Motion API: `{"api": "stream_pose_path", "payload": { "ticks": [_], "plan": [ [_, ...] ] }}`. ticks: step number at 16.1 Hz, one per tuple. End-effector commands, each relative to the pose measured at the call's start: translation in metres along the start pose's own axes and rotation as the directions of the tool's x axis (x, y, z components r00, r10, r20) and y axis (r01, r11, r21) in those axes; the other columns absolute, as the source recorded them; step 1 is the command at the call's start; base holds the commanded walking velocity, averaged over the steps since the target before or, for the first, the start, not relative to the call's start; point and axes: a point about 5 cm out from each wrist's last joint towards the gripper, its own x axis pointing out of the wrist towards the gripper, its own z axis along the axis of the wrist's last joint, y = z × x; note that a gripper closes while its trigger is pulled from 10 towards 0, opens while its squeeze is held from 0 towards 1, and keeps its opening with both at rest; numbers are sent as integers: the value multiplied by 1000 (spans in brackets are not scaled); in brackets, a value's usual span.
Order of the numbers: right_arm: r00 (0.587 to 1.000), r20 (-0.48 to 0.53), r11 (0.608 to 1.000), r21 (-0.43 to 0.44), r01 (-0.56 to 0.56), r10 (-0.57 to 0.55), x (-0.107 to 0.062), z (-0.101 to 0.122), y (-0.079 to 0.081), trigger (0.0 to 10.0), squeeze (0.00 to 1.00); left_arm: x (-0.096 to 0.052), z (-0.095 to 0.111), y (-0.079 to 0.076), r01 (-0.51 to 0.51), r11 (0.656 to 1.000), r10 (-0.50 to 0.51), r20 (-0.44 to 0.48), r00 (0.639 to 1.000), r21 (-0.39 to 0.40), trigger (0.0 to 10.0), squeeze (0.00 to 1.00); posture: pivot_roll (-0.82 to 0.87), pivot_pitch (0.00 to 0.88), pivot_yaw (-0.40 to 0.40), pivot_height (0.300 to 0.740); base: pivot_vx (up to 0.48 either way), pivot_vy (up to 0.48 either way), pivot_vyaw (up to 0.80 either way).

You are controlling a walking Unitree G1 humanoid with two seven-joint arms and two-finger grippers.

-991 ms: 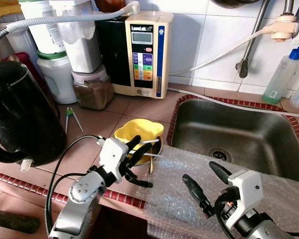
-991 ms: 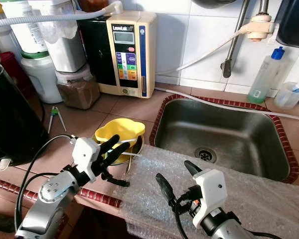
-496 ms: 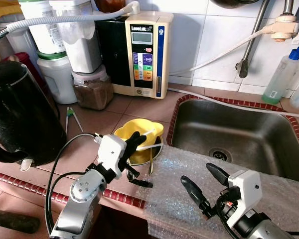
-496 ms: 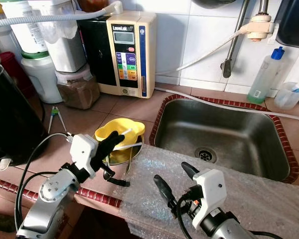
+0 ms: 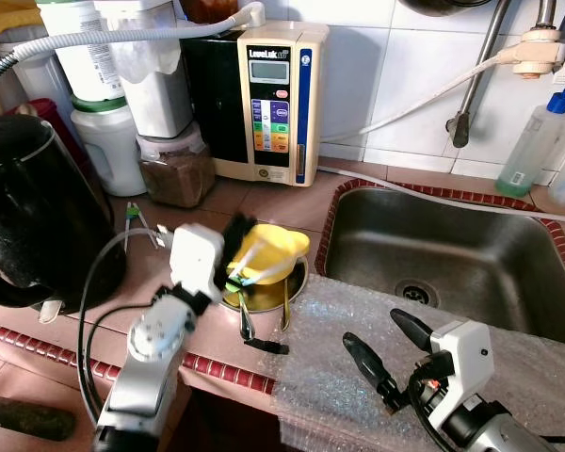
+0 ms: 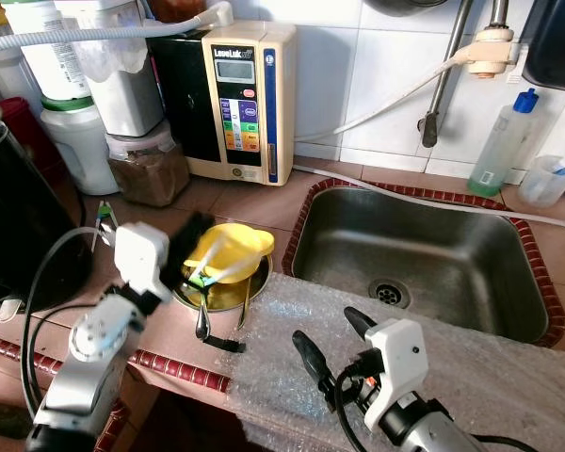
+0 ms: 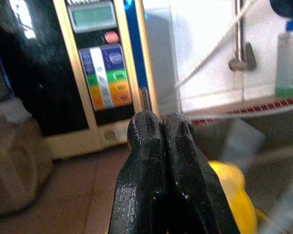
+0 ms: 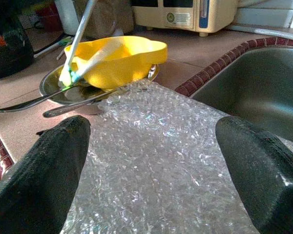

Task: Kitchen organization

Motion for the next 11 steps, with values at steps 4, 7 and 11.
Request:
{"api": "stream_pose_path", "payload": {
  "ticks": [4, 7, 11],
  "plan": [
    [1000, 6, 1000, -13, 8, -8, 1, 2, -1, 10000, 0, 10, 12, -6, 25, 999, -26, 39, 999, 22, 0, 0, -16, 0, 41, 740, 0, 0, 0],
    [1000, 5, 1000, -9, 15, -15, 0, 1, 0, 10000, 0, 1, -4, -16, 99, 995, -98, -36, 994, 14, 10000, 1000, -19, 0, 43, 740, 0, 0, 0],
    [999, -11, 999, 22, -41, 41, -4, 3, 6, 10000, 0, -13, -8, -4, 50, 999, -49, -65, 997, 21, 10000, 1000, -14, 0, 44, 740, 0, 0, 0]
  ]
}}
